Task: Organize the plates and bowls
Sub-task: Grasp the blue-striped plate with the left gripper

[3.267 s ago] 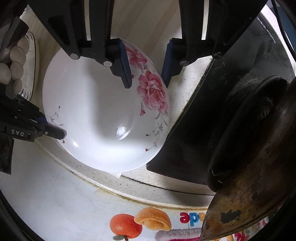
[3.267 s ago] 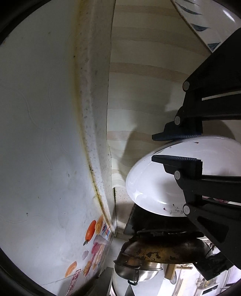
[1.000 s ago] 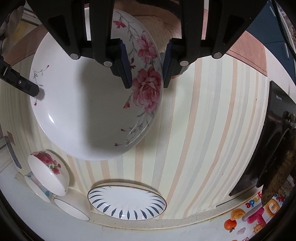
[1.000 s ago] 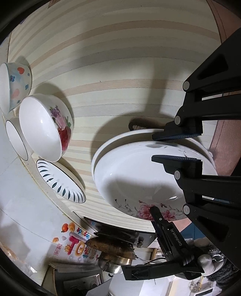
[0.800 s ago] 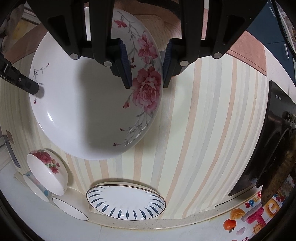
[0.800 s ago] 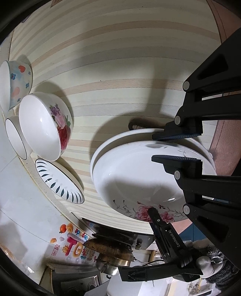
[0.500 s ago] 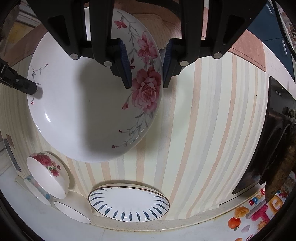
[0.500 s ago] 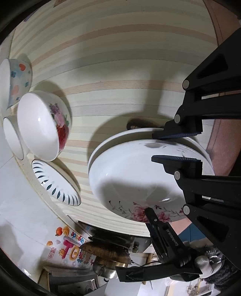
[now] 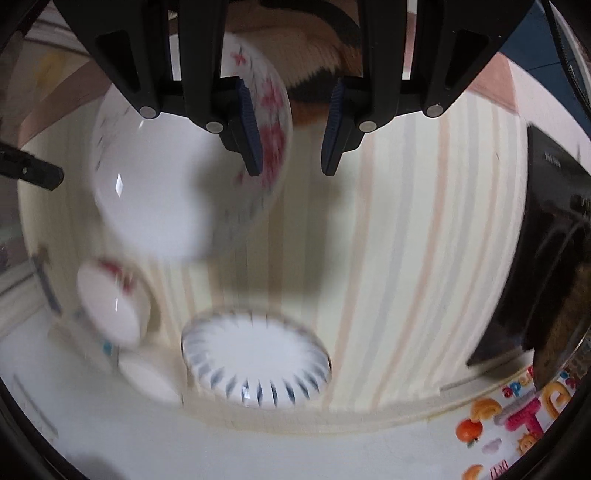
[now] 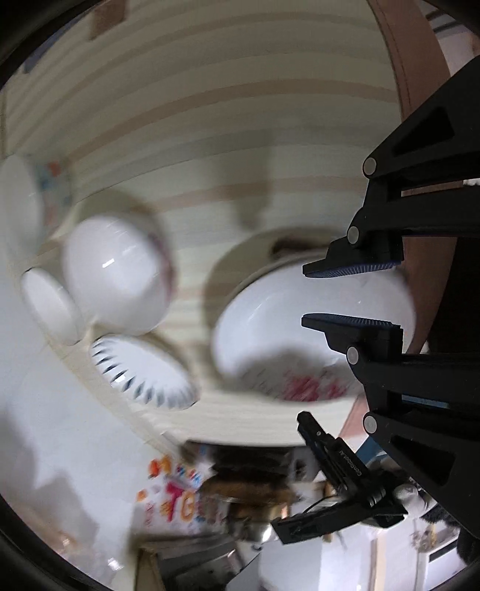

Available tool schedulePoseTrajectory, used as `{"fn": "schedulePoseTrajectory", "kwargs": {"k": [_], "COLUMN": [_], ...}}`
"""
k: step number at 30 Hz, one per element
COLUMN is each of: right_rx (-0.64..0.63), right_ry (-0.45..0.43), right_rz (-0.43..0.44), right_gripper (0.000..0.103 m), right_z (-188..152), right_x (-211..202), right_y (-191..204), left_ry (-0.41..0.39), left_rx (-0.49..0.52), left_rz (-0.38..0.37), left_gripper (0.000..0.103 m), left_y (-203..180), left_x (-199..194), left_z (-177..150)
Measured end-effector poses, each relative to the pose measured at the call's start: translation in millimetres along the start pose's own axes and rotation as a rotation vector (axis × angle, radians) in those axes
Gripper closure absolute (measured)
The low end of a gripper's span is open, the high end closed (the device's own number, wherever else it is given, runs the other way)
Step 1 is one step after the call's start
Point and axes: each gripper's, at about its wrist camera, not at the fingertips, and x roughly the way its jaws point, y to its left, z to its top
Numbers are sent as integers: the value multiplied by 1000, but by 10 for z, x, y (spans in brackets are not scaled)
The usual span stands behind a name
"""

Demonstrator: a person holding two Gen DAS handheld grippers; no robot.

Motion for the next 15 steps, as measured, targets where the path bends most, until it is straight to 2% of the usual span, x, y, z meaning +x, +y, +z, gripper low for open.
{"fn": "schedulePoseTrajectory", "kwargs": {"k": [4, 10, 15], "right_rx": [-16, -22, -1], "right_ry": [-71, -129, -94], "right_rz": [28, -21, -156], "right_gripper": [62, 62, 62], "right_z": [398, 1163, 1708], "right_x": [-23, 353, 860], "right_y": [378, 877, 1004], "left_ry": [-45, -11, 37], "left_rx": [-9, -47, -36], "left_rz": [-20, -38, -55], "left_gripper": [65, 65, 65], "left_y": [166, 490, 612], "left_x": [-17, 427, 833], "left_z": [582, 1349, 1697]}}
